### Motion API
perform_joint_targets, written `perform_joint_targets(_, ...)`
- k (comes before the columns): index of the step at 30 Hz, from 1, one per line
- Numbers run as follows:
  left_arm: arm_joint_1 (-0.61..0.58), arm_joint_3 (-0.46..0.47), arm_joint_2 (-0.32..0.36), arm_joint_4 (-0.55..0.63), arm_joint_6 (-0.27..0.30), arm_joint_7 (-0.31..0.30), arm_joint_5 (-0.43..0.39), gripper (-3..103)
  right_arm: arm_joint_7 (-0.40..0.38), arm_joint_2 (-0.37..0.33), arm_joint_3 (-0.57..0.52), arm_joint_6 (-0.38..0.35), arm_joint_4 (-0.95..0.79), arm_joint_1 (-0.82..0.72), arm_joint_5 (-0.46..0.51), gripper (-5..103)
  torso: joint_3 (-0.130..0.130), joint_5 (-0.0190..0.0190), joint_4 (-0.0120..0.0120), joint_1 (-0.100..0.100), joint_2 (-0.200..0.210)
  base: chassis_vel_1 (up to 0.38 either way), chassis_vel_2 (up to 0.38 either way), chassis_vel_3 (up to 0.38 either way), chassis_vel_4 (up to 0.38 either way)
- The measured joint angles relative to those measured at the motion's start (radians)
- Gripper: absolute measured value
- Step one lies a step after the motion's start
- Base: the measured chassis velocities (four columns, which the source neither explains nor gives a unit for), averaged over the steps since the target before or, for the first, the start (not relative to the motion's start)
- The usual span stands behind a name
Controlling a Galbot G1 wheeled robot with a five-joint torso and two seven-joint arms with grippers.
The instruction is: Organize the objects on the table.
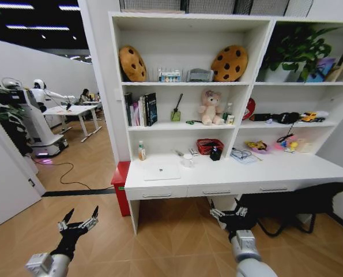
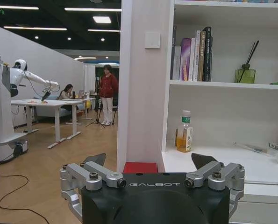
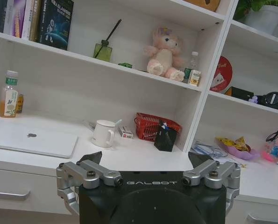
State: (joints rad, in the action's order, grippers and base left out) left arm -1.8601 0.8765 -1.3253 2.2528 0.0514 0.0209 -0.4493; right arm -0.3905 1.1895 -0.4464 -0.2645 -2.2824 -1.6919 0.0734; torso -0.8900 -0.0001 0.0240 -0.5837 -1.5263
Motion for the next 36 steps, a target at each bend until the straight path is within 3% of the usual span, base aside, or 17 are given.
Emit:
perform_joint_targets(20,0.000,0.000,0.000,0.000,0.000,0.001,0.000,100,0.025,-0.001,-0.005,0.035,0.012,-0.002,-0.028,100,0.000,0.0007,0.0004,-0.001,0.000,-0.152,-0.166,0.167,0.152)
perform_joint_targets(23,0.000,0.000,0.000,0.000,0.000,0.001,0.000,100,0.026,0.000,0.001,0.036,0.016,-0.001,-0.028,100,0.000,0.0004,-0.0004,0.000,0.000,-0.020,-0.088,0.100,0.067)
perform_joint_targets(36,0.000,0.000,0.000,0.000,0.000,0.000,0.000,100,0.028,-0.015,0.007,0.036,0.028,0.007,-0.024,100,0.000,-0.0001,-0.0001,-0.001,0.000,0.083,-0.022,-0.078,0.024)
